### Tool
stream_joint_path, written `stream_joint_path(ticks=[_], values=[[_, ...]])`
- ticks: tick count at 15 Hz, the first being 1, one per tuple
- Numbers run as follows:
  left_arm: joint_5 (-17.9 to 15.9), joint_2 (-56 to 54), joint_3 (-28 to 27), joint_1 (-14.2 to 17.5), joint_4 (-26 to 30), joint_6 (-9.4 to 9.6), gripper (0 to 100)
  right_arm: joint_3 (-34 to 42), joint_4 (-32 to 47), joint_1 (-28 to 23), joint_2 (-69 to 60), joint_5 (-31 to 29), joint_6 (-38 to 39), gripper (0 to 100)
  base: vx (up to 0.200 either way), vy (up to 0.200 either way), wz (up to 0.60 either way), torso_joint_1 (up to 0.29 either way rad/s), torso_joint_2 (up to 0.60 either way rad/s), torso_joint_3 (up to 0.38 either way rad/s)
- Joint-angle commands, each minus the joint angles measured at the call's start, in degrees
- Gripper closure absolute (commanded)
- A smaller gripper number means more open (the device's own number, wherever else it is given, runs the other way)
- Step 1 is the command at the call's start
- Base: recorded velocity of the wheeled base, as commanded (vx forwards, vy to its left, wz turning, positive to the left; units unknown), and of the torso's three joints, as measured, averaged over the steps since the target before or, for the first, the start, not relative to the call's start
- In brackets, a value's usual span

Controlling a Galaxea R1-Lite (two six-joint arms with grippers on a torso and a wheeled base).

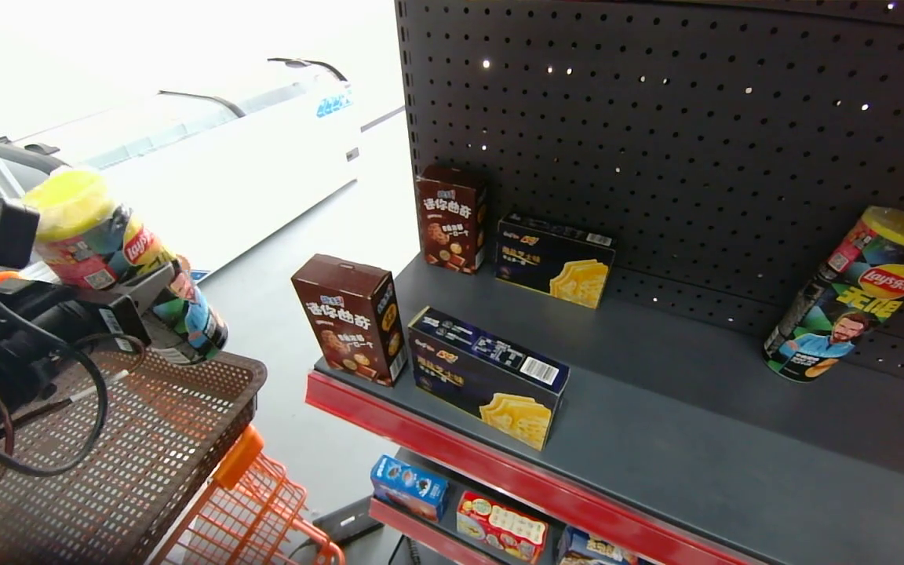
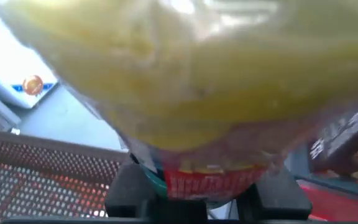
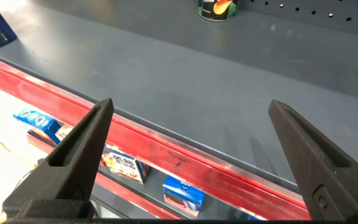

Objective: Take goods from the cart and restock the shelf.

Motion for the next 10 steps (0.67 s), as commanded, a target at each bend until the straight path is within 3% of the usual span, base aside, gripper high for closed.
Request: stream_joint_path(ticks=[1,3,4,5,9,10], values=[[0.32,-4.86,-1.55,-2.74,4.57,-0.03,100,0.0,0.0,0.02,0.0,0.01,0.02,0,0.0,0.0,0.0,0.0,0.0,0.0],[-0.29,-8.55,-0.15,-4.94,7.11,-0.2,100,0.0,0.0,0.02,0.0,0.01,0.02,0,0.0,0.0,0.0,0.0,0.0,0.0],[-2.05,-11.45,1.17,-7.93,7.47,-0.82,100,0.0,0.0,0.02,0.0,0.01,0.02,0,0.0,0.0,0.0,0.0,0.0,0.0],[-6.18,-13.03,1.88,-10.13,7.64,-2.49,100,0.0,0.0,0.02,0.0,0.01,0.02,0,0.0,0.0,0.0,0.0,0.0,0.0],[-7.33,-12.24,1.09,-13.9,7.55,-2.75,100,0.0,0.0,0.02,0.0,0.01,0.02,0,0.0,0.0,0.0,0.0,0.0,0.0],[-11.63,-12.33,1.26,-15.22,7.38,-3.02,100,0.0,0.0,0.02,0.0,0.01,0.02,0,0.0,0.0,0.0,0.0,0.0,0.0]])
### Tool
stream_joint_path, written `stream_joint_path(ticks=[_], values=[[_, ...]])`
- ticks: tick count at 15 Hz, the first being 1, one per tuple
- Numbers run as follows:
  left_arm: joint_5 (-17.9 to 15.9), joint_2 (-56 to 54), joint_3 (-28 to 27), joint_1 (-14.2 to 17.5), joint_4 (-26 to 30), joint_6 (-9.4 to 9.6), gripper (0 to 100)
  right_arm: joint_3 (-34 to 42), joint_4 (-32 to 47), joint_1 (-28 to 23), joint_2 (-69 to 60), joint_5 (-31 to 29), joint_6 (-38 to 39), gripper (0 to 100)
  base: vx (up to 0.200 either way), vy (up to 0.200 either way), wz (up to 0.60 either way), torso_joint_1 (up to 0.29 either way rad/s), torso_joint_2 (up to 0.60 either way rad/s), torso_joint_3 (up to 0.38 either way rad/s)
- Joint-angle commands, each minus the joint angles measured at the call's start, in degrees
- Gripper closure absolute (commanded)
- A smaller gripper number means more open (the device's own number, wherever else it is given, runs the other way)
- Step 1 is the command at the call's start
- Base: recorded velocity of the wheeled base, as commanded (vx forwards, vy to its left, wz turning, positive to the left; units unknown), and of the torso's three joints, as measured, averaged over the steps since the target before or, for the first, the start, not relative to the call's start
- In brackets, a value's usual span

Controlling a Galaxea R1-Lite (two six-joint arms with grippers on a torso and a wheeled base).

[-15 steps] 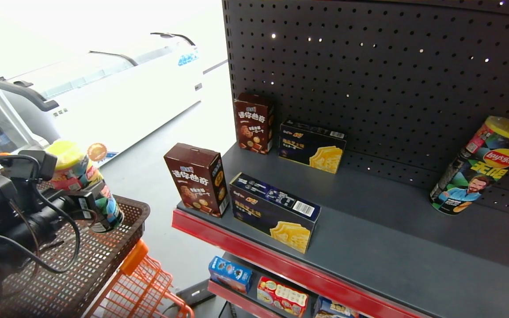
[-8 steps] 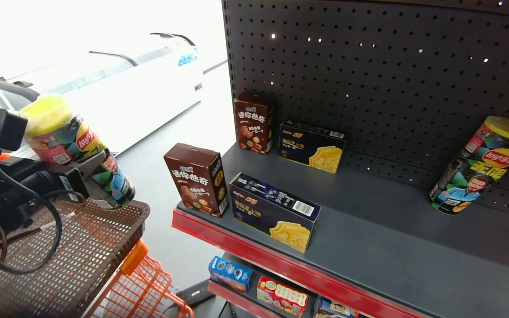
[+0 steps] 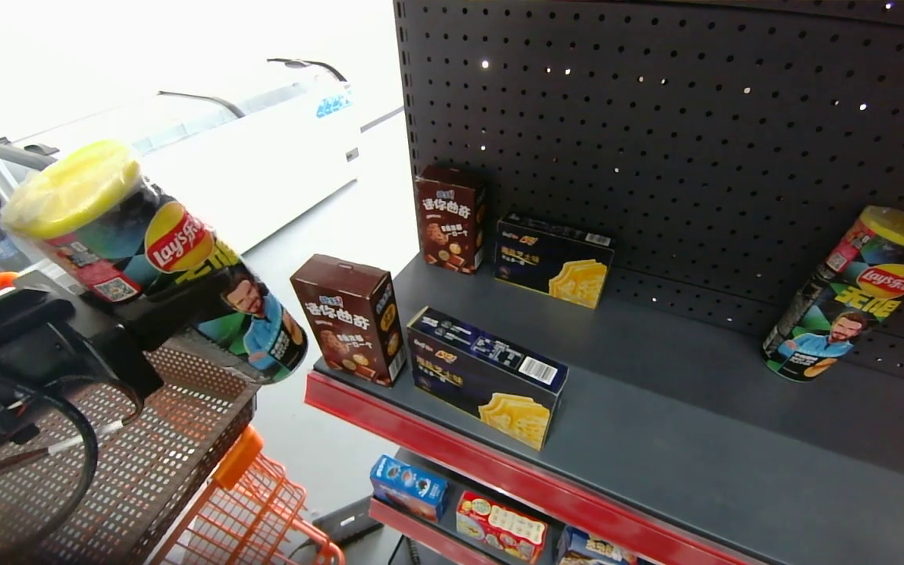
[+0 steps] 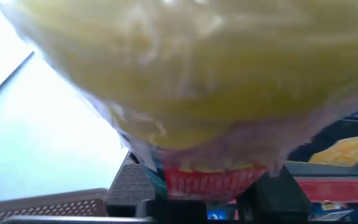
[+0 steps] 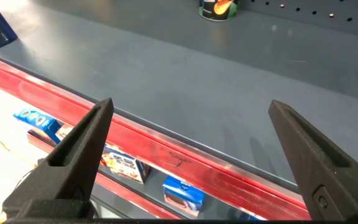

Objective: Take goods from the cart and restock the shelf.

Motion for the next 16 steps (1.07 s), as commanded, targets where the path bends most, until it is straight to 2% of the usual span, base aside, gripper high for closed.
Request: stream_joint_path(ticks=[1,3,4,5,10,12,13,14,16], values=[[-3.37,-0.77,-0.4,-2.76,0.52,-0.34,100,0.0,-0.02,0.02,0.0,0.04,0.0,0,0.0,0.0,0.0,0.0,0.0,0.0],[-4.34,-0.94,-0.66,-3.47,1.4,-0.34,100,0.0,-0.02,0.02,0.0,0.04,0.0,0,0.0,0.0,0.0,0.0,0.0,0.0],[-4.34,-1.03,-0.57,-6.1,2.19,-0.34,100,0.0,-0.02,0.02,0.0,0.04,0.0,0,0.0,0.0,0.0,0.0,0.0,0.0],[-4.34,-1.21,-0.49,-7.33,2.45,-0.6,100,0.0,-0.02,0.02,0.0,0.04,0.0,0,0.0,0.0,0.0,0.0,0.0,0.0],[-5.48,-1.47,-0.05,-11.55,2.81,-1.57,100,0.0,-0.02,0.02,0.0,0.04,0.0,0,0.0,0.0,0.0,0.0,0.0,0.0],[-5.75,-1.38,-2.24,-13.13,2.89,-1.83,100,0.0,-0.02,0.02,0.0,0.04,0.0,0,0.0,0.0,0.0,0.0,0.0,0.0],[-6.62,-1.3,-3.83,-13.22,2.98,-1.83,100,0.0,-0.02,0.02,0.0,0.04,0.0,0,0.0,0.0,0.0,0.0,0.0,0.0],[-9.88,-0.77,-5.41,-13.05,4.04,-1.92,100,0.0,-0.02,0.02,0.0,0.04,0.0,0,0.0,0.0,0.0,0.0,0.0,0.0],[-13.57,-0.94,-5.32,-13.05,9.4,-1.83,100,0.0,-0.02,0.02,0.0,0.04,0.0,0,0.0,0.0,0.0,0.0,0.0,0.0]])
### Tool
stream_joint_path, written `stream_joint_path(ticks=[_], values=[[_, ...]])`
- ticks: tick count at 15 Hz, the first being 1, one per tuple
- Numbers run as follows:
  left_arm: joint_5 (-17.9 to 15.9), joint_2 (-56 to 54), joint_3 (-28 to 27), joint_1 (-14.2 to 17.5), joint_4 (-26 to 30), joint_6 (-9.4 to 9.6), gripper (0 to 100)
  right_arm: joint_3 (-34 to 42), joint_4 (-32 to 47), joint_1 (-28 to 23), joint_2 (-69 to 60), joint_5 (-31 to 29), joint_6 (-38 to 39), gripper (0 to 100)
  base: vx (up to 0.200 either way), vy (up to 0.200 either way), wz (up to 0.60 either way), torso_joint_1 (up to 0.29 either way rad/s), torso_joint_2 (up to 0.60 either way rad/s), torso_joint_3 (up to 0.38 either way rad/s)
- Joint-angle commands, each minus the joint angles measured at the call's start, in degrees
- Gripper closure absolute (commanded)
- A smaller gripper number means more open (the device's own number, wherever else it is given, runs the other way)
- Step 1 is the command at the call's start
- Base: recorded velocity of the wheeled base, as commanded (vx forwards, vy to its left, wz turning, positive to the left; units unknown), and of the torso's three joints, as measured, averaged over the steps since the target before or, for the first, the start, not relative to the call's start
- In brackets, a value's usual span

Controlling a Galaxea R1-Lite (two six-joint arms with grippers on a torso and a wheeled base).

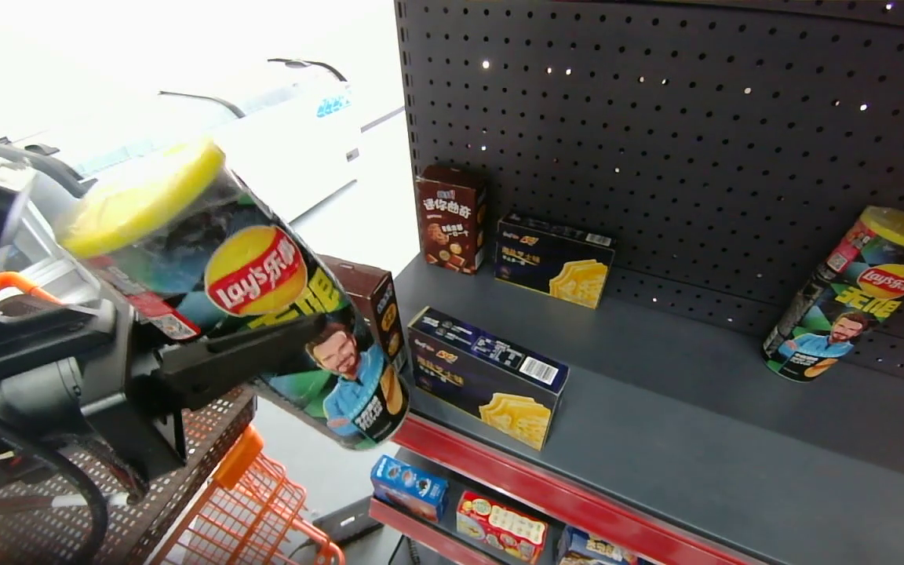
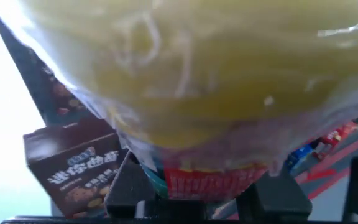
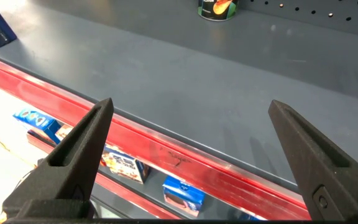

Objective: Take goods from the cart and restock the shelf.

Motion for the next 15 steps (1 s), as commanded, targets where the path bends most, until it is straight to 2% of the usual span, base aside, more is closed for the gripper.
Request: stream_joint_path(ticks=[1,3,4,8,10,12,15], values=[[-0.58,0.19,-0.18,-0.11,0.45,0.09,100,0.0,0.0,0.02,0.0,0.04,0.02,0,0.0,0.0,0.0,0.0,0.0,0.0],[-1.19,0.45,0.17,-0.03,0.19,0.09,100,0.0,0.0,0.02,0.0,0.04,0.02,0,0.0,0.0,0.0,0.0,0.0,0.0],[-3.92,0.45,-0.18,-0.03,-0.07,0.01,100,0.0,0.0,-0.07,0.0,0.04,0.02,0,0.0,0.0,0.0,0.0,0.0,0.0],[-7.26,0.28,0.17,-0.2,-0.25,0.01,100,0.0,0.0,0.02,0.0,0.04,0.02,0,0.0,0.0,0.0,0.0,0.0,0.0],[-9.45,0.01,-0.27,0.32,1.6,-0.08,100,0.0,0.0,-0.07,0.0,0.04,0.02,0,0.0,0.0,0.0,0.0,0.0,0.0],[-9.81,-0.16,-1.15,-0.03,4.41,0.01,100,0.0,0.0,-0.07,0.0,0.04,-0.07,0,0.0,0.0,0.0,0.0,0.0,0.0],[-10.07,0.01,-1.41,-0.11,4.5,0.01,100,0.0,0.0,0.02,0.0,0.04,0.02,0,0.0,0.0,0.0,0.0,0.0,0.0]])
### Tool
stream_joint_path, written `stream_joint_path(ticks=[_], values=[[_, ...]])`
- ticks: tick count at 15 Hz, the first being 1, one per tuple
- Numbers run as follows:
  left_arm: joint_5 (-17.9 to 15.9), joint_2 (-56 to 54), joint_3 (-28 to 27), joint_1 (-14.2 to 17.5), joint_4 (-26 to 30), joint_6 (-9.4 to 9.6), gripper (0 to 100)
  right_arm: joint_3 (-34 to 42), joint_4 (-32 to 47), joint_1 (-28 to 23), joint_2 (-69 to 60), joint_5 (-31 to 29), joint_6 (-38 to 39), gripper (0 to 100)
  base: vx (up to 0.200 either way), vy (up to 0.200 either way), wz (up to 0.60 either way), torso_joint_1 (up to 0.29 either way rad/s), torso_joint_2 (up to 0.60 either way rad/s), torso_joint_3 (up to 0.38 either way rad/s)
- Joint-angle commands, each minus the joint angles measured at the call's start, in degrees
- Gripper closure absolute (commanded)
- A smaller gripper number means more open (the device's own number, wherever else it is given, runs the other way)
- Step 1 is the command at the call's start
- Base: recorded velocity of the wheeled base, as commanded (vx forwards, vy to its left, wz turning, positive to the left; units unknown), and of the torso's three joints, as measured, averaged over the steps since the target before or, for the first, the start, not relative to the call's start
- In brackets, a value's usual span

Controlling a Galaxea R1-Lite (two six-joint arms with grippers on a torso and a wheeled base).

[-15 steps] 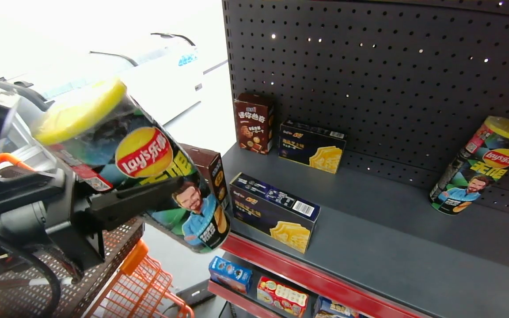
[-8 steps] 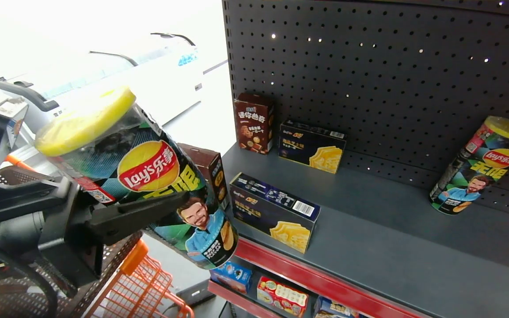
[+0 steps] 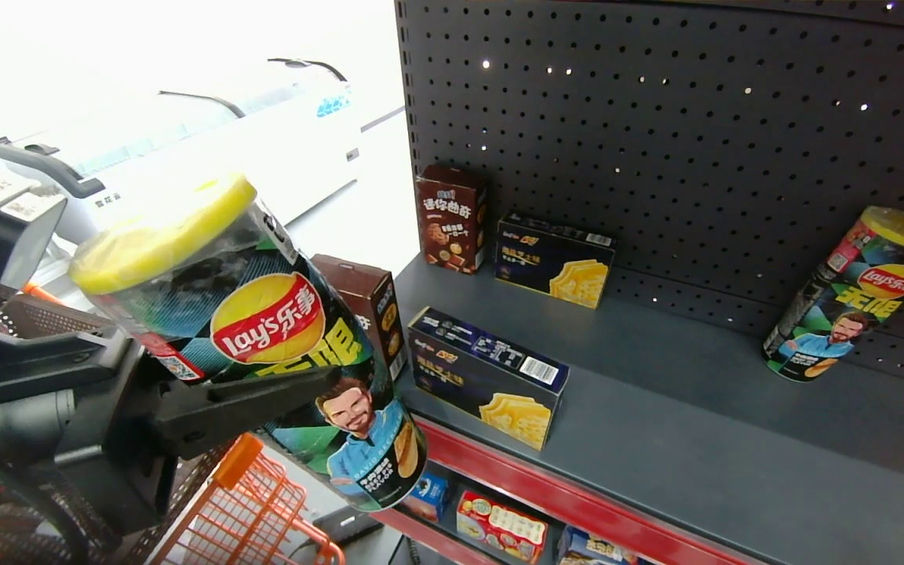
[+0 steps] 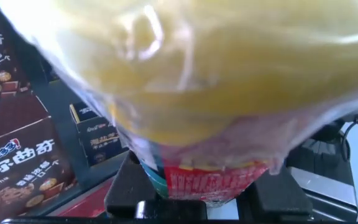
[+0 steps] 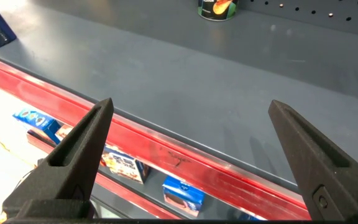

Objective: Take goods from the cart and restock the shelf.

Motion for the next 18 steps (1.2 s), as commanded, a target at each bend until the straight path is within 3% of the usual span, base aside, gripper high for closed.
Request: stream_joint_path(ticks=[1,4,13,18], values=[[0.0,0.08,-0.22,-0.28,-0.05,-0.02,100,0.0,0.0,0.04,0.0,0.01,0.02,0,0.0,0.0,0.0,0.0,0.0,0.0],[0.0,0.08,-1.27,-1.69,-0.05,-0.02,100,0.0,0.0,0.04,0.0,0.01,0.02,0,0.0,0.0,-0.6,0.006,0.0,0.001],[-0.7,0.08,-2.85,-1.69,-0.05,-0.02,100,0.0,0.0,0.04,0.0,0.01,0.02,0,0.0,0.0,-0.6,0.002,0.0,0.003],[-0.62,-0.01,-1.62,-1.6,-0.05,-0.02,100,0.0,0.0,0.04,0.0,0.01,0.02,0,0.0,0.0,0.0,0.0,0.0,0.0]])
